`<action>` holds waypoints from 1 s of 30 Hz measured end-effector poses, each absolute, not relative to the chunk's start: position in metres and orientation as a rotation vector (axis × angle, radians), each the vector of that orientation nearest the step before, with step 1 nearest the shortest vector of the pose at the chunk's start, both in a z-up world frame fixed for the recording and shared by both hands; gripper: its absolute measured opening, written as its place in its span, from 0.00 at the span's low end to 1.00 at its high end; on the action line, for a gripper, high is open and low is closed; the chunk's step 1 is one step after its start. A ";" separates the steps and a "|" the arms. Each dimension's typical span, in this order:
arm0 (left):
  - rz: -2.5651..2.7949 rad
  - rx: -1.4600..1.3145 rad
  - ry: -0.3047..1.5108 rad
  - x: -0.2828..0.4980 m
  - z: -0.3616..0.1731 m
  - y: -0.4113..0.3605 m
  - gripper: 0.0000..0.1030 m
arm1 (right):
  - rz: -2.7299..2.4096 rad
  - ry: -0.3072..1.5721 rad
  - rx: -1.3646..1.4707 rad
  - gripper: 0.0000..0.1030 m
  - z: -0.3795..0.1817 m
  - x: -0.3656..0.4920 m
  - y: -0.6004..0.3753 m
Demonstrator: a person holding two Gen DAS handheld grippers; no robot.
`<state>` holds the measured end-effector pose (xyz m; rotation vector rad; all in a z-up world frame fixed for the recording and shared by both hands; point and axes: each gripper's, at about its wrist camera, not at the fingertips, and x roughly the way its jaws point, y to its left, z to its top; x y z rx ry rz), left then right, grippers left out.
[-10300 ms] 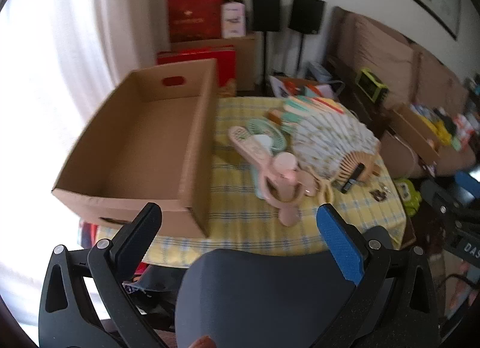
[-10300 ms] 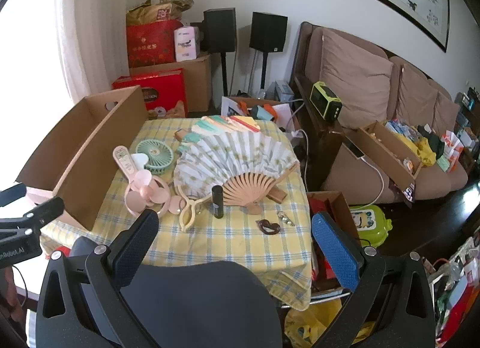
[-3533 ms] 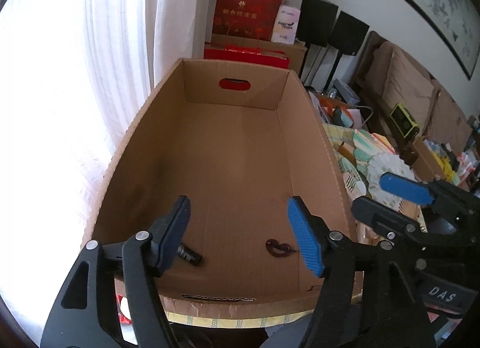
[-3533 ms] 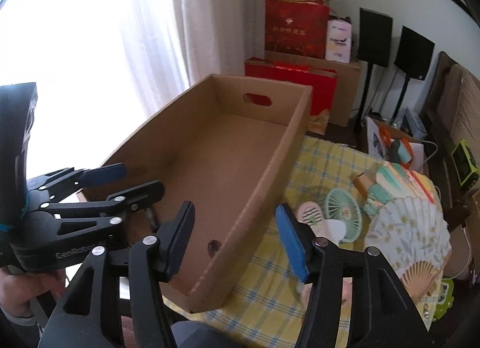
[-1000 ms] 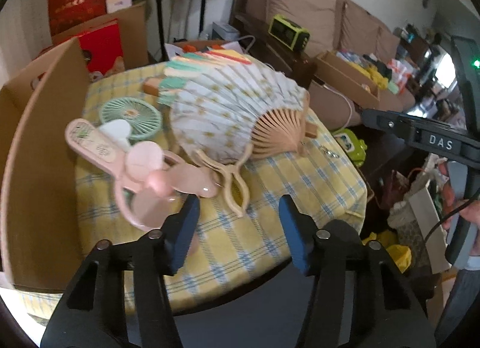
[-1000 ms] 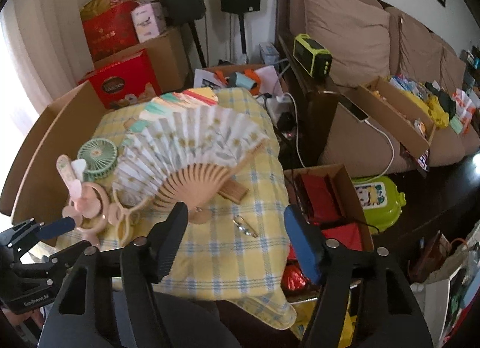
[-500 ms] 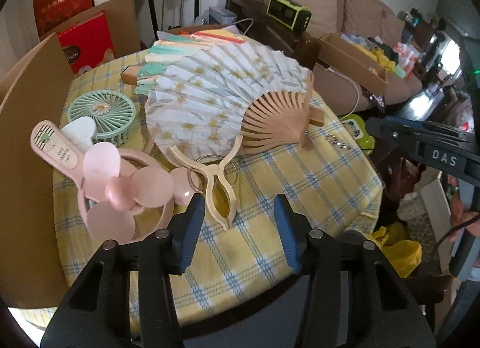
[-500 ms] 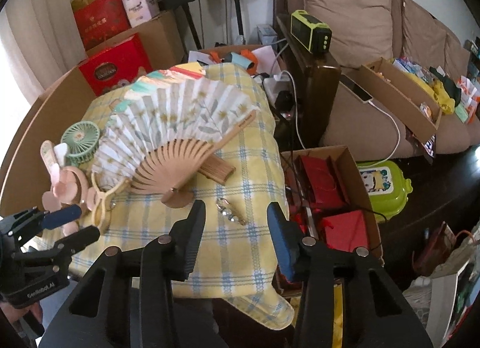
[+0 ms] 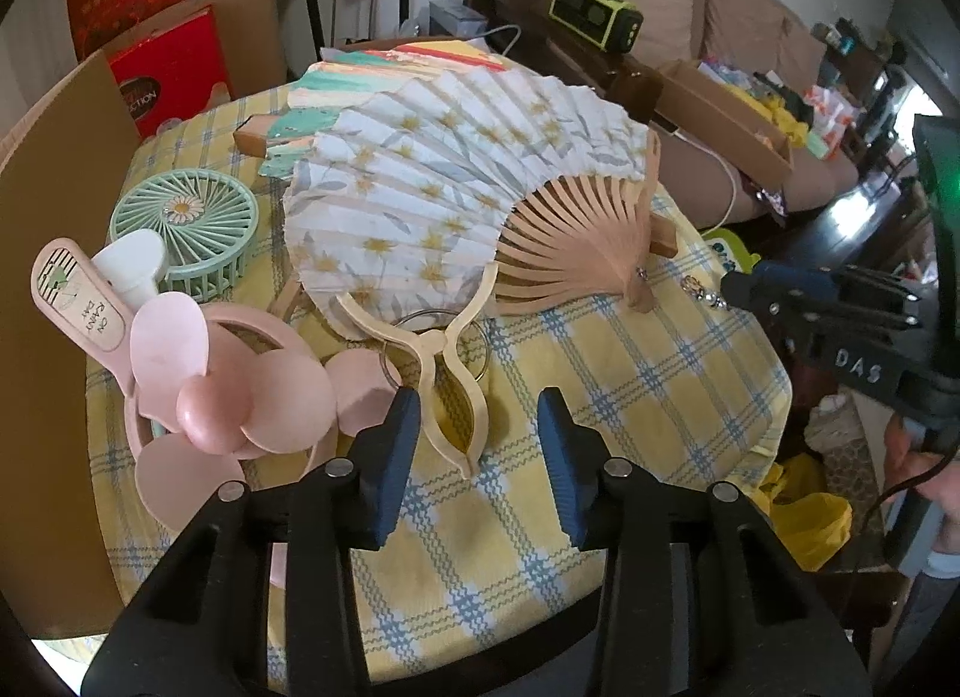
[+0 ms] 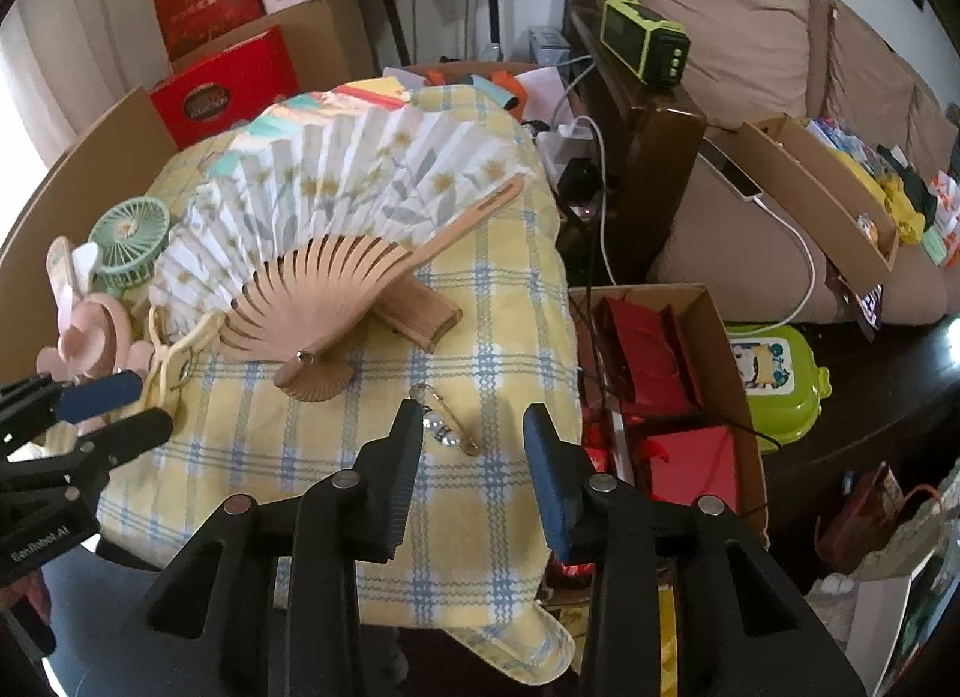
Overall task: Organize objects
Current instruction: 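Grasp the beige claw clip with the left tool while the right tool grasps the silver pearl keychain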
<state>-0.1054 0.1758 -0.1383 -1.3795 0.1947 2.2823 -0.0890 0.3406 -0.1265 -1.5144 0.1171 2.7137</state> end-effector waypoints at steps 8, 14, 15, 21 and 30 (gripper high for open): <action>2.301 -1.380 0.163 -0.110 -0.141 0.166 0.14 | 2.726 0.030 -1.553 0.35 -0.140 -0.094 0.332; 2.342 -1.374 0.109 -0.112 -0.133 0.163 0.30 | 2.730 0.044 -1.547 0.34 -0.141 -0.094 0.335; 2.348 -1.370 0.108 -0.112 -0.133 0.163 0.39 | 2.729 0.043 -1.546 0.34 -0.141 -0.094 0.335; 2.386 -1.373 0.199 -0.116 -0.137 0.175 0.58 | 2.729 0.041 -1.544 0.34 -0.141 -0.094 0.337; 2.358 -1.371 0.285 -0.112 -0.145 0.186 0.24 | 2.724 -0.016 -1.528 0.34 -0.142 -0.094 0.334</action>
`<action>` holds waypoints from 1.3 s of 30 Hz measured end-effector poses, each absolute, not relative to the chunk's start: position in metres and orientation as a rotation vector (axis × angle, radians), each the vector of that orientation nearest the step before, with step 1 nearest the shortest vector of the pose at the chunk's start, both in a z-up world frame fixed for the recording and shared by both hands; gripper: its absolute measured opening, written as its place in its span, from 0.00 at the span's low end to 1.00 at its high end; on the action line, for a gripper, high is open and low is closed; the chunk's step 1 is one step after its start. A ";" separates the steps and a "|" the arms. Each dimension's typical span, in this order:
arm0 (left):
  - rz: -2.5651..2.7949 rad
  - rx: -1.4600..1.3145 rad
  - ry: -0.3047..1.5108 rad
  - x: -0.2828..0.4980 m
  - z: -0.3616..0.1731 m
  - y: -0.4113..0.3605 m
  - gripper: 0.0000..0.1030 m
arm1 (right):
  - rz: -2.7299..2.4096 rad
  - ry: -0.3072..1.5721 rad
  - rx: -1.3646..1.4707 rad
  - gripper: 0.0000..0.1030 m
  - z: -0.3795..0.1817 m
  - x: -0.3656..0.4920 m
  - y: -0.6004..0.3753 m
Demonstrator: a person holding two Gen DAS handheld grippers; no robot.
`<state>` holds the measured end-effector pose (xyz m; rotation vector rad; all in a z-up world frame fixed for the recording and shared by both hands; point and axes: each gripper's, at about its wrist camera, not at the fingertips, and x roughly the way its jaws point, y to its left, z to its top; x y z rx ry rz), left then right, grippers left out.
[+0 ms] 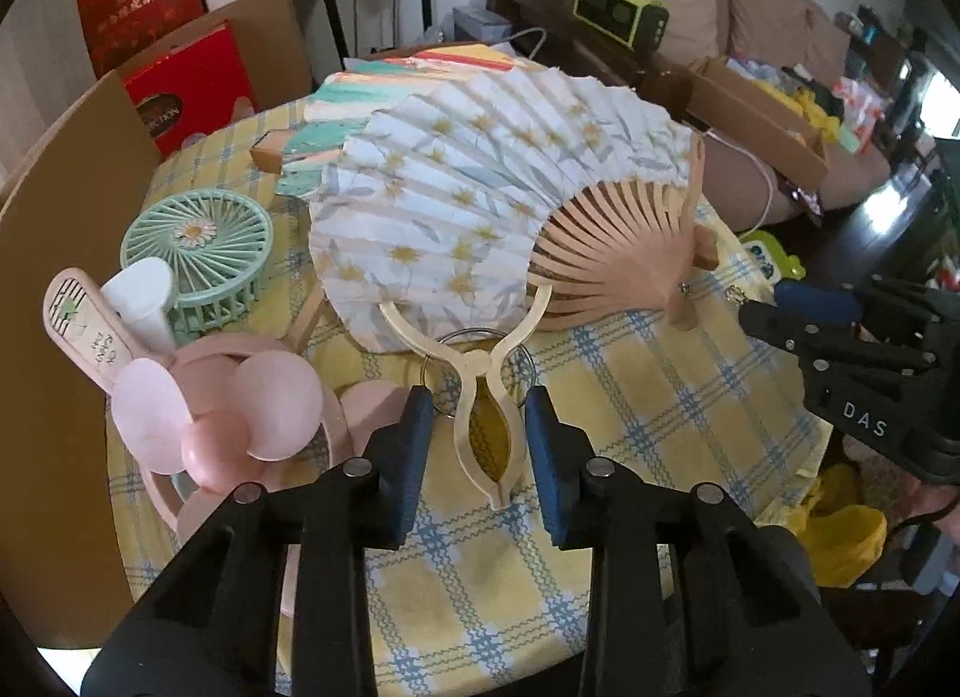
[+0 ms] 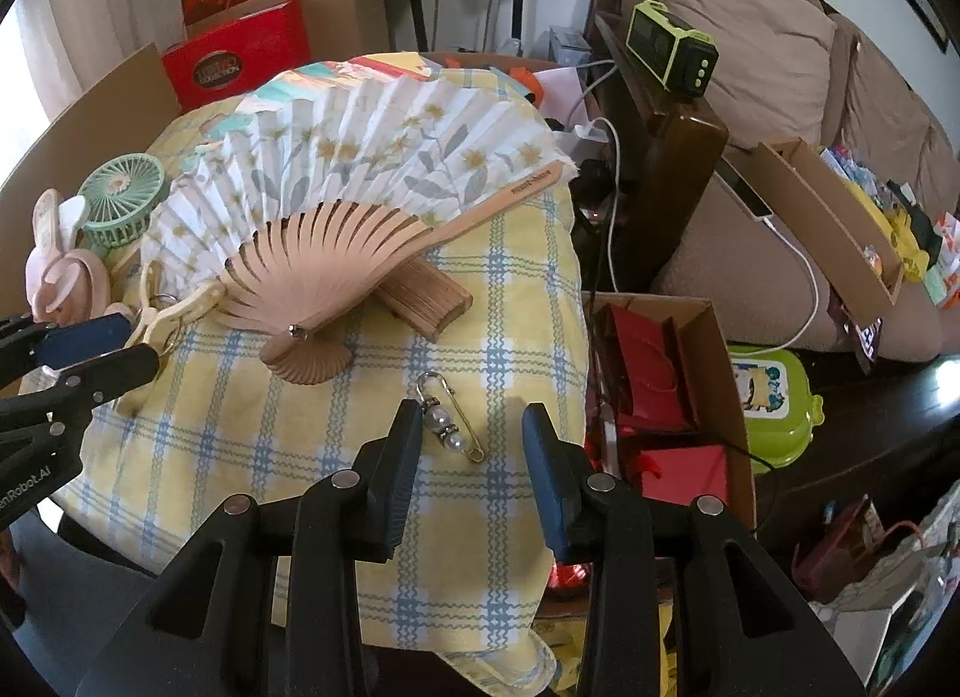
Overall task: Organize objects
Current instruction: 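Grasp the beige claw clip with the left tool while the right tool grasps the silver pearl keychain, then carry the claw clip into the box and open the left tool while the right tool carries the keychain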
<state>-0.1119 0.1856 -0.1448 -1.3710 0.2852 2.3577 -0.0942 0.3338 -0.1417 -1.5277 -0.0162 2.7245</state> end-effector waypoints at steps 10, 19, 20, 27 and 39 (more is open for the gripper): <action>2.333 -1.342 0.239 -0.106 -0.134 0.180 0.21 | 2.771 -0.055 -1.544 0.12 -0.143 -0.093 0.327; 2.325 -1.278 0.134 -0.101 -0.100 0.161 0.21 | 2.817 0.129 -1.558 0.08 -0.138 -0.087 0.334; 2.326 -1.270 0.125 -0.101 -0.097 0.159 0.21 | 2.821 0.134 -1.552 0.08 -0.135 -0.085 0.335; 2.332 -1.229 0.081 -0.098 -0.078 0.149 0.21 | 2.854 0.114 -1.476 0.08 -0.106 -0.076 0.333; 2.393 -1.176 0.051 -0.097 -0.048 0.123 0.21 | 2.965 0.098 -1.378 0.08 -0.057 -0.079 0.296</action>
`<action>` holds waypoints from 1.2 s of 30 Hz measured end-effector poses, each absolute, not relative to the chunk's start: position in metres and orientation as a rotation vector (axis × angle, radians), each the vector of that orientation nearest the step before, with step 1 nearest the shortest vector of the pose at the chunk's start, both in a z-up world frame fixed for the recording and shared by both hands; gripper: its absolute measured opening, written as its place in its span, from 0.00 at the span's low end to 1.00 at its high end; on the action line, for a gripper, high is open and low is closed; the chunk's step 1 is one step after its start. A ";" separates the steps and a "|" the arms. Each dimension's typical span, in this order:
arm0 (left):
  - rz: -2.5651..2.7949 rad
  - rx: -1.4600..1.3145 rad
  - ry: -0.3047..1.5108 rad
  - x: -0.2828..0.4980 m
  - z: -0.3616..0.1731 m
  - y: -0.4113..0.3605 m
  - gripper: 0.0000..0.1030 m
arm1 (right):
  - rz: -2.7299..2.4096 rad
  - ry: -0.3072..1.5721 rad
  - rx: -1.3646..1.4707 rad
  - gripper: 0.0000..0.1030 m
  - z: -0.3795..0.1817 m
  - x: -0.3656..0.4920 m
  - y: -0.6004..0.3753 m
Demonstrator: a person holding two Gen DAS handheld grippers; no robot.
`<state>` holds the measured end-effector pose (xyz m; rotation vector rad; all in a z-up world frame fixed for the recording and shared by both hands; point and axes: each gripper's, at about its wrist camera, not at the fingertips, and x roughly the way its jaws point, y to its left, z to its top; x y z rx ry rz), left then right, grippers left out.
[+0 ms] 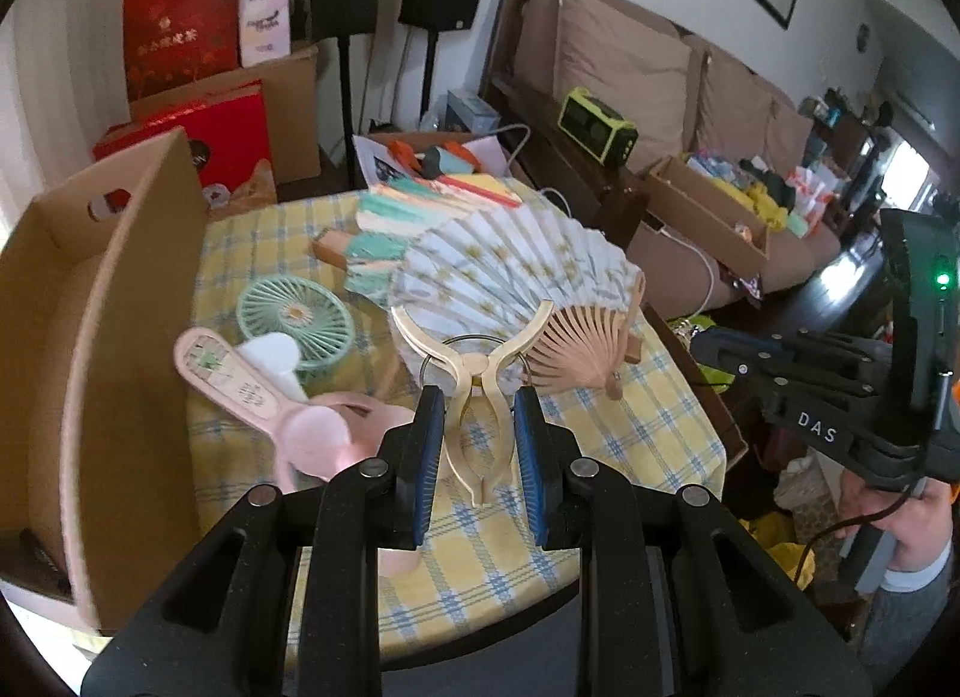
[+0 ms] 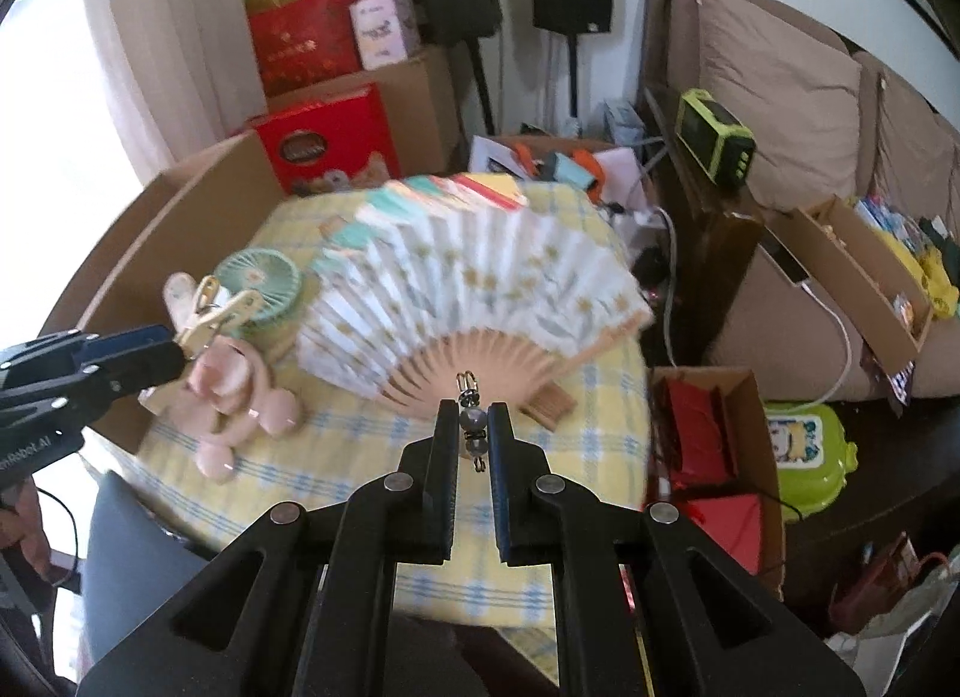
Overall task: Organize objects
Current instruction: 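Carry the claw clip into the box and open the left tool while the right tool carries the keychain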
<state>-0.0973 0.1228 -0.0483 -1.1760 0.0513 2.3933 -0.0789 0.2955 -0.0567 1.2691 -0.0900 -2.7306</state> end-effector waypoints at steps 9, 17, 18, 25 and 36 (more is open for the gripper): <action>2.469 -1.147 0.035 -0.099 -0.025 0.090 0.21 | -2.696 -0.065 1.190 0.08 -0.031 -0.091 0.250; 2.537 -1.125 -0.008 -0.100 -0.007 0.053 0.21 | -2.654 -0.032 1.128 0.08 -0.010 -0.097 0.206; 2.544 -1.125 -0.010 -0.099 -0.006 0.049 0.21 | -2.647 -0.028 1.123 0.08 -0.008 -0.098 0.200; 2.604 -1.125 -0.023 -0.098 0.000 0.018 0.21 | -2.606 -0.011 1.094 0.08 0.003 -0.105 0.163; 2.696 -1.140 -0.089 -0.100 0.002 -0.032 0.21 | -2.574 0.006 1.070 0.08 0.008 -0.113 0.119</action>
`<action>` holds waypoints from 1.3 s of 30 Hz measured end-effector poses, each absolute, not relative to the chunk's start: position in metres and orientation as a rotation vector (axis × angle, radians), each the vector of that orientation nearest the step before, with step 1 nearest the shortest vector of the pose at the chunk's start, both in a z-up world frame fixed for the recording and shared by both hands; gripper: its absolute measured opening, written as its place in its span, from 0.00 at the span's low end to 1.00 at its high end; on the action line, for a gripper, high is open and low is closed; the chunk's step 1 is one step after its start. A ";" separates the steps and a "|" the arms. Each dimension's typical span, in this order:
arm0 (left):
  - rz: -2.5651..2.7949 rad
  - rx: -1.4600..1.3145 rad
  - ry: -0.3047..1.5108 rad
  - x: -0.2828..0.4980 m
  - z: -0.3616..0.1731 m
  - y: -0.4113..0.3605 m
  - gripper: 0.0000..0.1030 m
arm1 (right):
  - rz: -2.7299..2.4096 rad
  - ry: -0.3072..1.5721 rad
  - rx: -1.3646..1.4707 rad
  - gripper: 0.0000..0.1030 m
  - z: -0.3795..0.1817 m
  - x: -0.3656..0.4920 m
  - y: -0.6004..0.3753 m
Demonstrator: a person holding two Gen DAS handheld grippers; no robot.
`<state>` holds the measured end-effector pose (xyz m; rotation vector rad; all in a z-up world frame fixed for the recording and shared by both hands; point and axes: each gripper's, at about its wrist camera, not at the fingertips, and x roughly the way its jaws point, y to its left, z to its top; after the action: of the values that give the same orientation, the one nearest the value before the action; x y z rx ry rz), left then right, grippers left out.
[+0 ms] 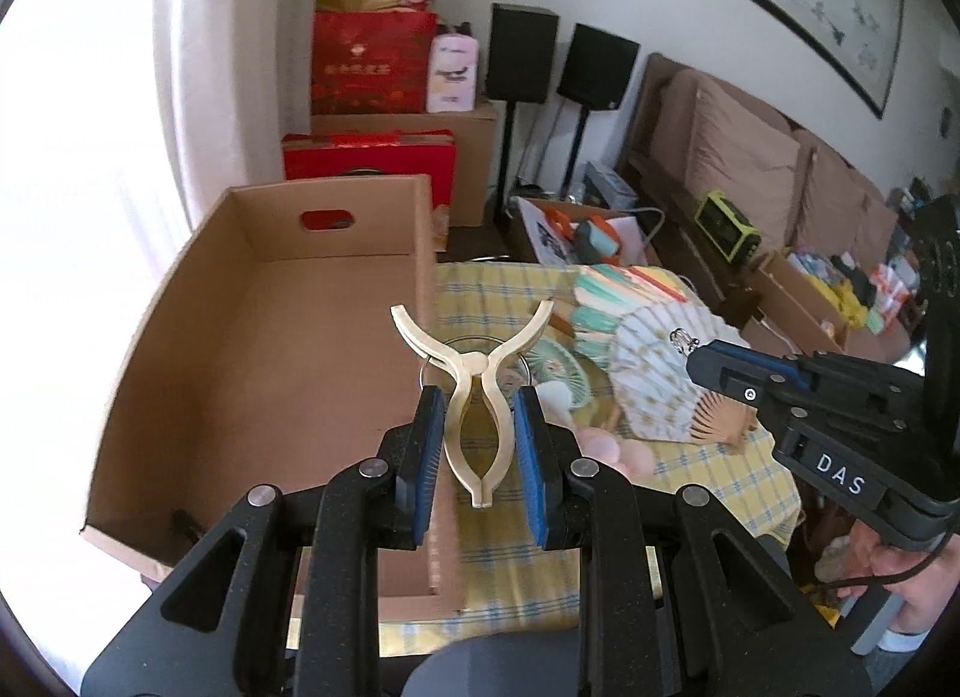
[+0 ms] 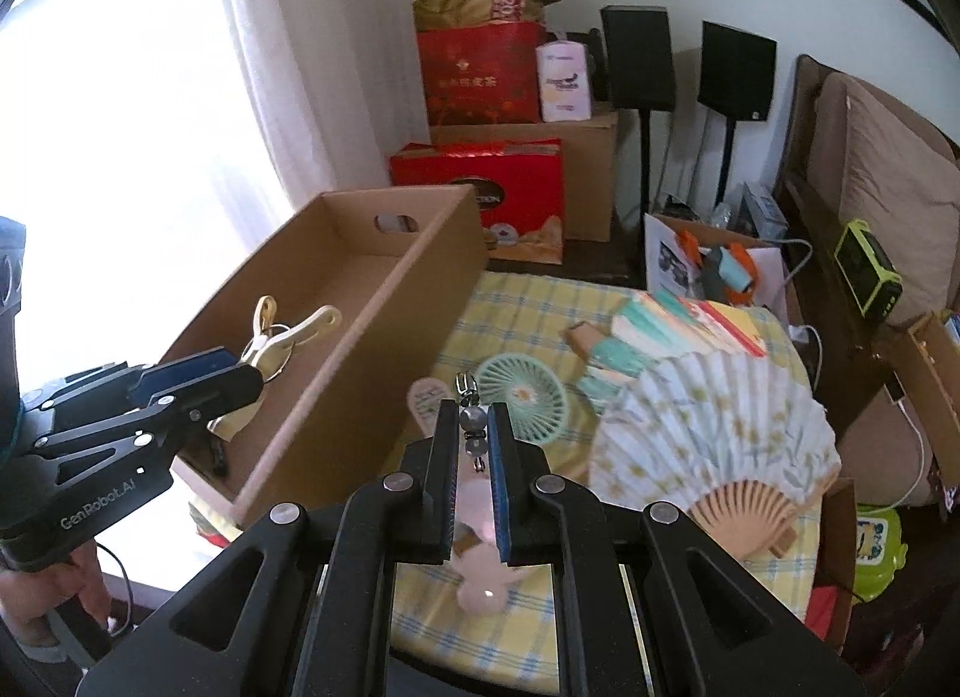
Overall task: Organize objects
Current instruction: 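Carry the claw clip into the box and open the left tool while the right tool carries the keychain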
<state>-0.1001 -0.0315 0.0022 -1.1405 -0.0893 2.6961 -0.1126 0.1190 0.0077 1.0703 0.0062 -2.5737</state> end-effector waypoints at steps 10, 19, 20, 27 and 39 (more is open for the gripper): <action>2.753 -1.153 -0.139 -0.101 0.000 -0.070 0.21 | -2.538 0.045 1.047 0.08 0.013 -0.116 0.077; 2.803 -1.185 -0.171 -0.100 -0.008 -0.108 0.21 | -2.486 0.085 1.024 0.08 0.014 -0.122 0.031; 2.807 -1.191 -0.178 -0.100 -0.010 -0.112 0.21 | -2.479 0.091 1.021 0.08 0.014 -0.122 0.025; 2.812 -1.226 -0.207 -0.103 -0.022 -0.129 0.21 | -2.415 0.124 1.037 0.08 0.001 -0.127 -0.012; 2.801 -1.252 -0.240 -0.111 -0.032 -0.136 0.20 | -2.371 0.136 1.098 0.11 -0.025 -0.136 -0.027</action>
<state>-0.1106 -0.1361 -0.0317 -1.2522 -0.2396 2.8015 -0.1360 -0.0271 -0.0253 1.0977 0.1361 -2.3709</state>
